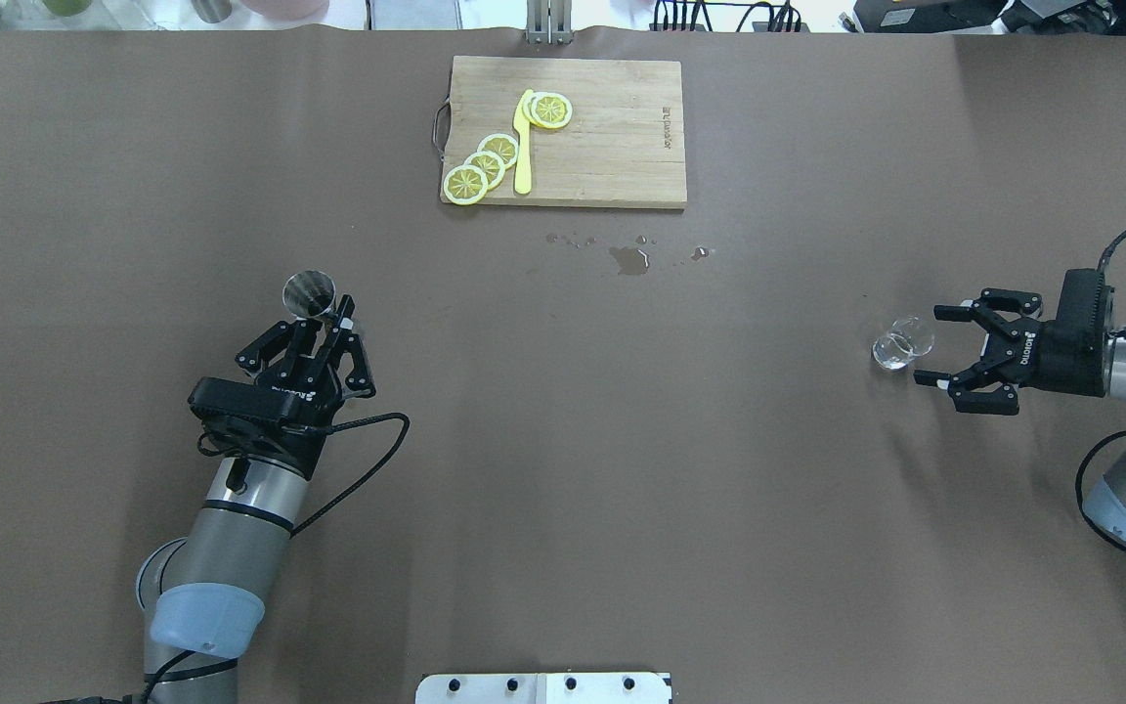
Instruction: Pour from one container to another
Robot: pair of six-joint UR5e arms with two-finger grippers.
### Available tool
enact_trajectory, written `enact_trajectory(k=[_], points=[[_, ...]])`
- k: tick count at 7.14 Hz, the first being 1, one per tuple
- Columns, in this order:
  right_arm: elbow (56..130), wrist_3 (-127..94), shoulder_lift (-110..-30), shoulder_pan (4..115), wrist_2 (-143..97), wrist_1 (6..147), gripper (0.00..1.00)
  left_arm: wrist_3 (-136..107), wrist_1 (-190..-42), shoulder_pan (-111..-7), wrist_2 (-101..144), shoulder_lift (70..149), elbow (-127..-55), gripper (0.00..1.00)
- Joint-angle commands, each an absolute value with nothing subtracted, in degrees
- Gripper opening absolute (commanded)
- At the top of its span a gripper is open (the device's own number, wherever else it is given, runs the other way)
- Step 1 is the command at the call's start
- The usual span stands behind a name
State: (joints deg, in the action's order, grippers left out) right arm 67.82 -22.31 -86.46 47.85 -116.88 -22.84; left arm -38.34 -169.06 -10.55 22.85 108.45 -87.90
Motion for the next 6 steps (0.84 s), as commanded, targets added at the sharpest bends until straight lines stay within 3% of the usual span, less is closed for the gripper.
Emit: enact_trajectory(k=[1, 6], points=[[71.69, -22.15, -88.93, 52.97, -123.46, -18.22, 1.0, -38.76, -169.01, -10.46, 22.85, 108.63, -86.84, 0.0], [86.29, -22.5, -98.08, 62.37, -124.54, 7.66, 1.0, -38.85, -168.93, -10.46, 23.03, 109.07, -85.34, 0.0]])
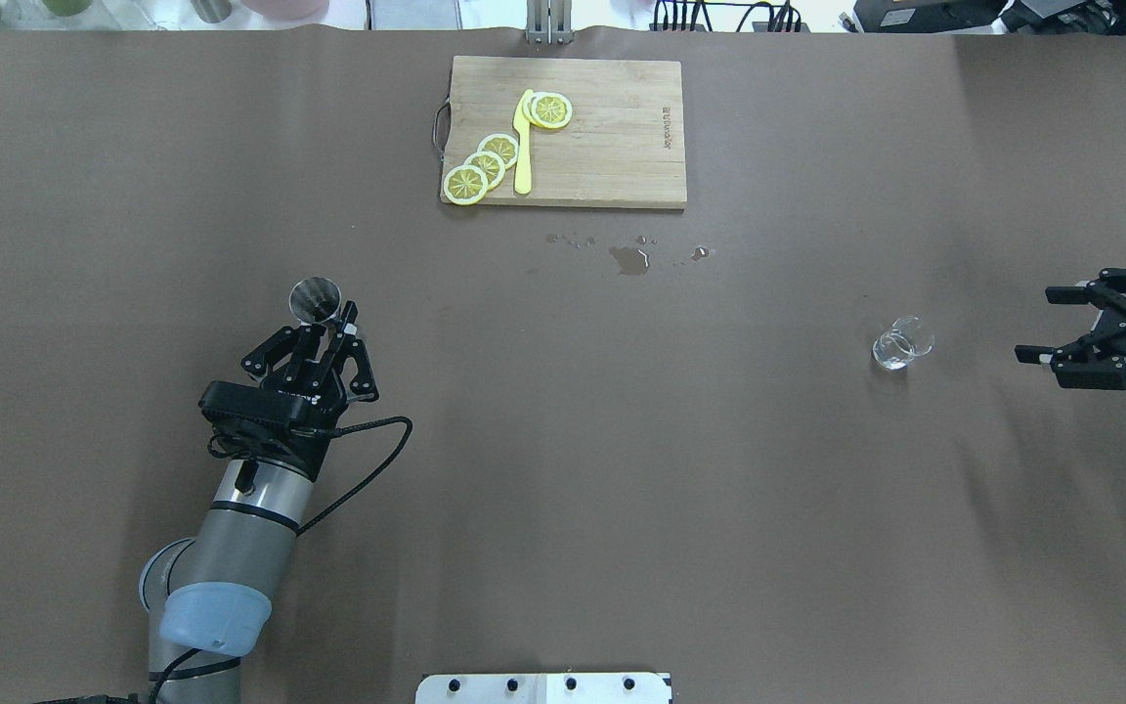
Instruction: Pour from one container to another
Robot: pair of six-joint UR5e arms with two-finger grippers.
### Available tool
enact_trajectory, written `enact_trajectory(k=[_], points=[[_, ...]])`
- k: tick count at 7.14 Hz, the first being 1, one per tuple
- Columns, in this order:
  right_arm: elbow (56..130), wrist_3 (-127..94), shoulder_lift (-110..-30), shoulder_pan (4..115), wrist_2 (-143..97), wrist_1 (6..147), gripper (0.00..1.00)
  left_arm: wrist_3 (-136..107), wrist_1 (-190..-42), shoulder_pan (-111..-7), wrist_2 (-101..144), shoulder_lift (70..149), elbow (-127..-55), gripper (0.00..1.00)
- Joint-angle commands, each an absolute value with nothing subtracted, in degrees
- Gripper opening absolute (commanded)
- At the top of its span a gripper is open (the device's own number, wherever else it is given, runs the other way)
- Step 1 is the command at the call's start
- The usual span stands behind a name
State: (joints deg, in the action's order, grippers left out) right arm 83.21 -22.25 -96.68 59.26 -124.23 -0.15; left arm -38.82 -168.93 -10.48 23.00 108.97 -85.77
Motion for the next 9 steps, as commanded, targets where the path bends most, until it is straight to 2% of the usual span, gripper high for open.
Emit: enact_trajectory(k=[1, 6, 9], points=[[87.18, -22.24, -98.26, 66.67, -129.33, 15.22, 1.0, -39.02, -169.01, -10.46, 22.94, 109.25, -84.91, 0.0], [92.11, -21.09, -95.56, 77.16, -134.56, 58.18, 1.0, -39.11, -168.93, -10.46, 22.94, 109.42, -84.29, 0.0], [92.81, -21.01, -94.4, 78.92, -135.78, 74.29, 1.0, -39.02, -168.58, -10.46, 23.2, 109.95, -83.24, 0.0]])
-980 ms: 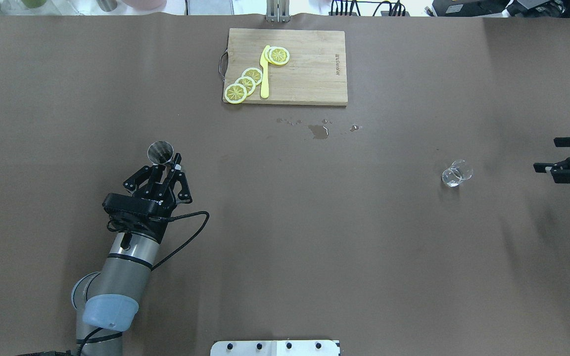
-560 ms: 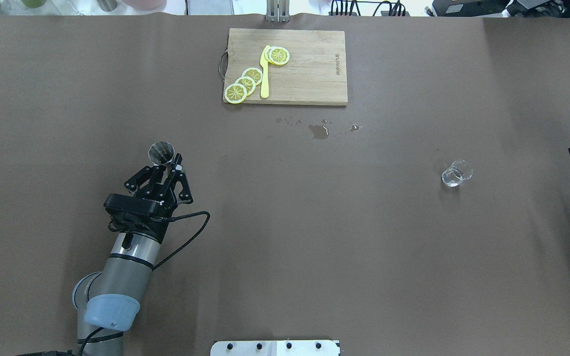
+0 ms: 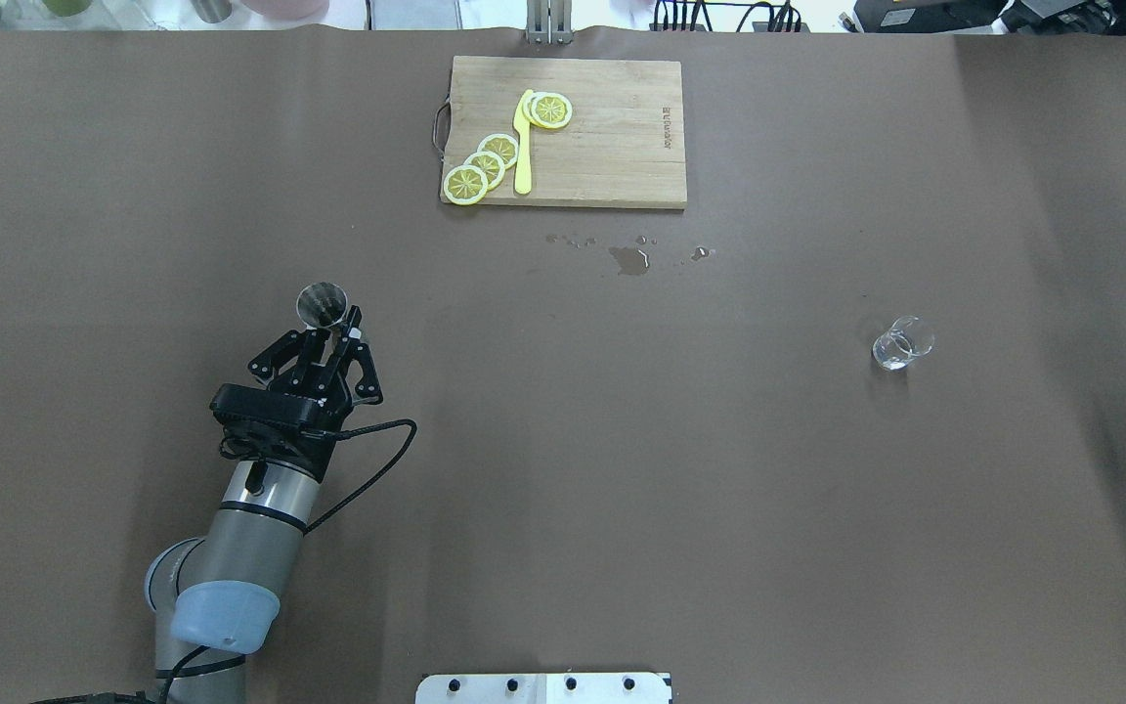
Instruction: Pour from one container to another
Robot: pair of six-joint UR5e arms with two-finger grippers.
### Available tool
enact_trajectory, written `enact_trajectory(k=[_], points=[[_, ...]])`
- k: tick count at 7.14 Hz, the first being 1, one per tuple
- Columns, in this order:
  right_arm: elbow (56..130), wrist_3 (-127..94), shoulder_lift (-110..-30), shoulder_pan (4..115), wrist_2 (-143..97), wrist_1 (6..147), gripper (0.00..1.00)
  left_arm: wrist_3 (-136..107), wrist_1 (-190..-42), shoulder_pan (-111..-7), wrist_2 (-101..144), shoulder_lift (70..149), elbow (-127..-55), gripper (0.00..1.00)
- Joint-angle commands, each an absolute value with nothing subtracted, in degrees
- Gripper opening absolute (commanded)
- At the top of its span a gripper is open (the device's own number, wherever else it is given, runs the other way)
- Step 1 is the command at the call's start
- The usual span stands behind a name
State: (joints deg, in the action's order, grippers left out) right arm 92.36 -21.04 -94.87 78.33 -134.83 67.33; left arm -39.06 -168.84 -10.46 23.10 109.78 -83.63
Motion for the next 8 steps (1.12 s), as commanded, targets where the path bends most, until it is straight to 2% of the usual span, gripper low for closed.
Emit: enact_trajectory(k=[1, 4, 8], points=[[92.99, -21.09, -94.31, 79.62, -135.7, 76.18, 1.0, -38.94, -167.79, -10.46, 23.2, 110.13, -83.15, 0.0], [97.81, -20.83, -91.52, 79.8, -131.07, 95.3, 1.0, -38.85, -166.29, -10.72, 25.92, 110.3, -83.32, 0.0], [97.65, -16.18, -92.1, 81.74, -130.34, 95.72, 1.0, -39.02, -164.89, -11.87, 30.67, 110.3, -83.41, 0.0]])
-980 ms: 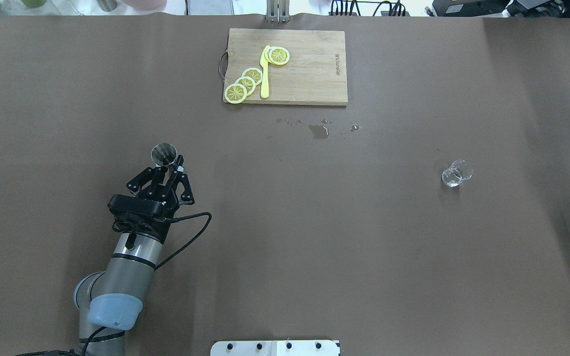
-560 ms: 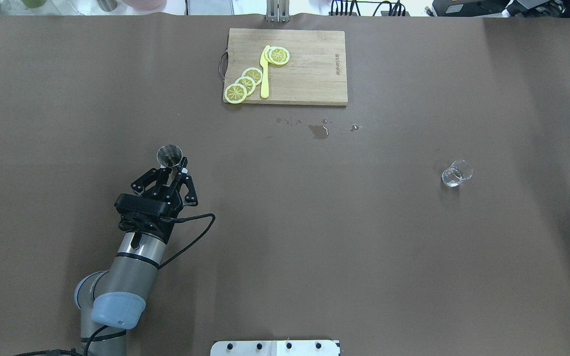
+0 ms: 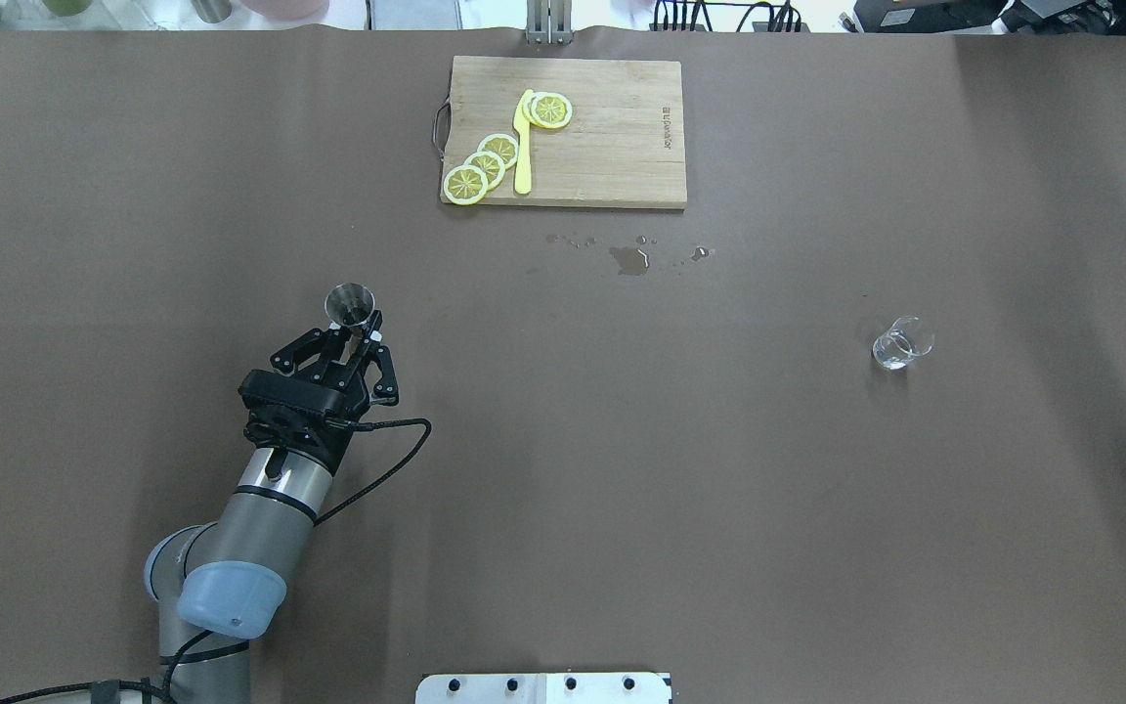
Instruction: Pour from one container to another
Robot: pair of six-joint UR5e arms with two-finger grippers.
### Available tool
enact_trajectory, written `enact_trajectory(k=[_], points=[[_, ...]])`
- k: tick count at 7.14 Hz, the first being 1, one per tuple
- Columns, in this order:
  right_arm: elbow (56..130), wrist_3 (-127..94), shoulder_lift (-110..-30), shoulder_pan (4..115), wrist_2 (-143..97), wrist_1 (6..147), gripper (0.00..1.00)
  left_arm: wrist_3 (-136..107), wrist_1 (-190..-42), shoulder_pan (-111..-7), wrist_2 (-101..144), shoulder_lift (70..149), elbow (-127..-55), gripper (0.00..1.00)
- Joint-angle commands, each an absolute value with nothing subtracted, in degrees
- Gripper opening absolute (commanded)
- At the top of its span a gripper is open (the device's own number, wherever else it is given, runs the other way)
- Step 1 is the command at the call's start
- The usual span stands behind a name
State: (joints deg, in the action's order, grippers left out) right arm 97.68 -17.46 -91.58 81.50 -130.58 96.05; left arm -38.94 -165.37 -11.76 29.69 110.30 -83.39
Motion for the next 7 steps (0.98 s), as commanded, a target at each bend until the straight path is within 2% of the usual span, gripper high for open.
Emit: enact_trajectory(k=[1, 3, 7], points=[[97.12, -8.78, -92.11, 81.65, -129.65, 94.41, 1.0, -39.11, -164.1, -12.04, 31.46, 110.3, -83.41, 0.0], [97.73, -4.58, -92.12, 81.65, -127.9, 93.96, 1.0, -39.11, -163.48, -12.39, 33.04, 110.3, -83.41, 0.0], [91.59, -1.84, -97.01, 81.47, -125.15, 74.31, 1.0, -40.25, -163.39, -12.39, 35.68, 110.13, -83.41, 0.0]])
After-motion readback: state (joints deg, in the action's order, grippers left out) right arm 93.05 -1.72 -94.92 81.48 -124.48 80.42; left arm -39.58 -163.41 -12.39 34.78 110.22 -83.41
